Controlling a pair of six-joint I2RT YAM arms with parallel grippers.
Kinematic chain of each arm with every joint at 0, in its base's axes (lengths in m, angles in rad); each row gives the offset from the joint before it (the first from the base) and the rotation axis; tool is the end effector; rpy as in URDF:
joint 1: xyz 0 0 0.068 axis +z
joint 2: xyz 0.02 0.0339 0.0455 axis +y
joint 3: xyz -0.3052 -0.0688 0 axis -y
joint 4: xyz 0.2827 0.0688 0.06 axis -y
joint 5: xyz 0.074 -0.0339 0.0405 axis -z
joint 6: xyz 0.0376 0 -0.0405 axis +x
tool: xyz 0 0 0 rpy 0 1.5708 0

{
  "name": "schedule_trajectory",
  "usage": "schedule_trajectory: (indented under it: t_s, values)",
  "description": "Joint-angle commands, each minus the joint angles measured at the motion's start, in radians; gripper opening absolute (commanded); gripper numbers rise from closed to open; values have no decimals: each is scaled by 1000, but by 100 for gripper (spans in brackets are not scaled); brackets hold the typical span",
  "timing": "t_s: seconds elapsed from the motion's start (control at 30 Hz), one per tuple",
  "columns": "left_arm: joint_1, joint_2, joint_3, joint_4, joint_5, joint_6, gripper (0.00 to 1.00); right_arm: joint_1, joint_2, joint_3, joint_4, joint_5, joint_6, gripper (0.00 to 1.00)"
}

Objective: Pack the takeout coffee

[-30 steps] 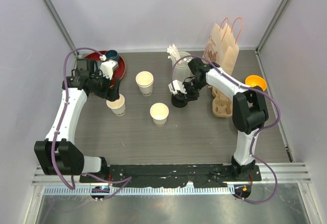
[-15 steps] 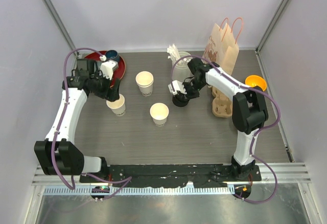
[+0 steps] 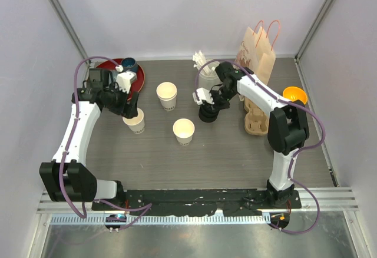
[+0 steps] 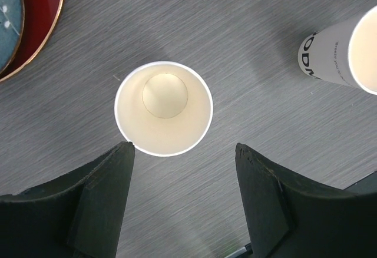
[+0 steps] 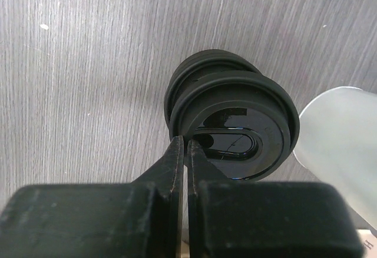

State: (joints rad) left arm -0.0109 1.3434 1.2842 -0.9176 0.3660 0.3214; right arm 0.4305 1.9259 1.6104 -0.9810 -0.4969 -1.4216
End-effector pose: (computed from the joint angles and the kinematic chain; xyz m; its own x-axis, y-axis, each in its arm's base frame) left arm 0.2979 -0.0167 0.3636 -0.7197 0.3028 -0.6247 0.4615 0.8810 -0.1046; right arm 0.3946 0.2009 0.2659 0.3488 -0.7964 -0.4940 -0.9370 -0.2865 -0.1997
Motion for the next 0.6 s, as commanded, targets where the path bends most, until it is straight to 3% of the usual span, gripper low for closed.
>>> schedule_trajectory:
  t_s: [0.0, 0.27, 0.43, 0.57]
  values:
    - [6, -29, 15, -41, 53, 4, 72, 40, -96, 80, -44, 78, 151, 1]
    - [6, -62, 4, -66, 157, -10, 71, 167, -222, 114, -13, 158, 501, 1]
    - [6, -47, -23, -50, 185, -33, 71, 322, -199, 198, -65, 343, 783, 1]
    - [6, -58, -43, -43, 191, -31, 70, 421, -127, 305, -143, 402, 982, 1]
